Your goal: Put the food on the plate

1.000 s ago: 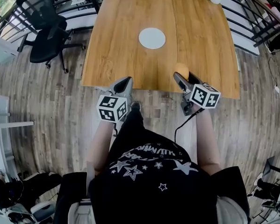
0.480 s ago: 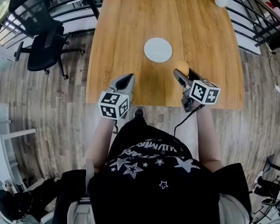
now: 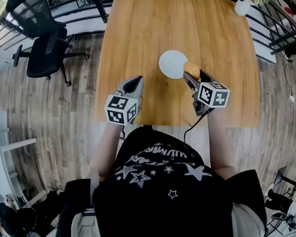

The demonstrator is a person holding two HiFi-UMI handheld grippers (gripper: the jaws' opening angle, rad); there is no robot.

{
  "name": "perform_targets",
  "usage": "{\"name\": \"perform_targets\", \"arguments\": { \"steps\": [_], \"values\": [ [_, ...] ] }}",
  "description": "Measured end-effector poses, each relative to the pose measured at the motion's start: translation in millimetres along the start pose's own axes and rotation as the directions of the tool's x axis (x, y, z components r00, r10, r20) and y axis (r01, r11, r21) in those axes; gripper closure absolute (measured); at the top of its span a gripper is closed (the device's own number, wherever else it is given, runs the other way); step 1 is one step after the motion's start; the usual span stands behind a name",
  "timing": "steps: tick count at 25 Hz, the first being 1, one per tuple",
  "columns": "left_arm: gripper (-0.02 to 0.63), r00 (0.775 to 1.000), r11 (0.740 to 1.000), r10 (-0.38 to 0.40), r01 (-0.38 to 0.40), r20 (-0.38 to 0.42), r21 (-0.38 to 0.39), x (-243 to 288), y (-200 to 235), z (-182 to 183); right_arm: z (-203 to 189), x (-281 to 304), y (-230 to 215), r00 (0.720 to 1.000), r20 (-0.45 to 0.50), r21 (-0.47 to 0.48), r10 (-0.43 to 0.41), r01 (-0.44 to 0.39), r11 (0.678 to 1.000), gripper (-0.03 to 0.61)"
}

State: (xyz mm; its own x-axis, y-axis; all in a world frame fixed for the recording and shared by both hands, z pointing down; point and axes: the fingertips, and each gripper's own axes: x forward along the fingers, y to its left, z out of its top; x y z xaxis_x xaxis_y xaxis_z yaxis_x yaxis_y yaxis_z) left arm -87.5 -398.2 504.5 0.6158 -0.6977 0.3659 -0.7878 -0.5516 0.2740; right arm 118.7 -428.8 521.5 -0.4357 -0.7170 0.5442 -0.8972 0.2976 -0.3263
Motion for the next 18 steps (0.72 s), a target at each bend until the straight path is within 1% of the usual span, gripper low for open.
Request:
{"name": "perform_targets", "arguments": {
  "steps": [3,10,18],
  "values": [
    [0.612,1.000,1.000,-0.009,0.009,0.000,0.002,7,11,5,3,15,1,0.999,-0.027,-0.049,-0.017,0.015,0.999,0.264],
    [0.612,1.000,1.000,-0.014,0.014,-0.004,-0.016,24,40,12,9,49,2,0.997,-0.063,-0.094,-0.046,0.040,0.995,0.264],
    [0.612,0.999,0.999,-0.036,0.035,-0.034,-0.037,43,47,7,-7,76,-4,0.986,-0.139,-0.181,-0.088,0.062,0.981,0.264]
  ]
}}
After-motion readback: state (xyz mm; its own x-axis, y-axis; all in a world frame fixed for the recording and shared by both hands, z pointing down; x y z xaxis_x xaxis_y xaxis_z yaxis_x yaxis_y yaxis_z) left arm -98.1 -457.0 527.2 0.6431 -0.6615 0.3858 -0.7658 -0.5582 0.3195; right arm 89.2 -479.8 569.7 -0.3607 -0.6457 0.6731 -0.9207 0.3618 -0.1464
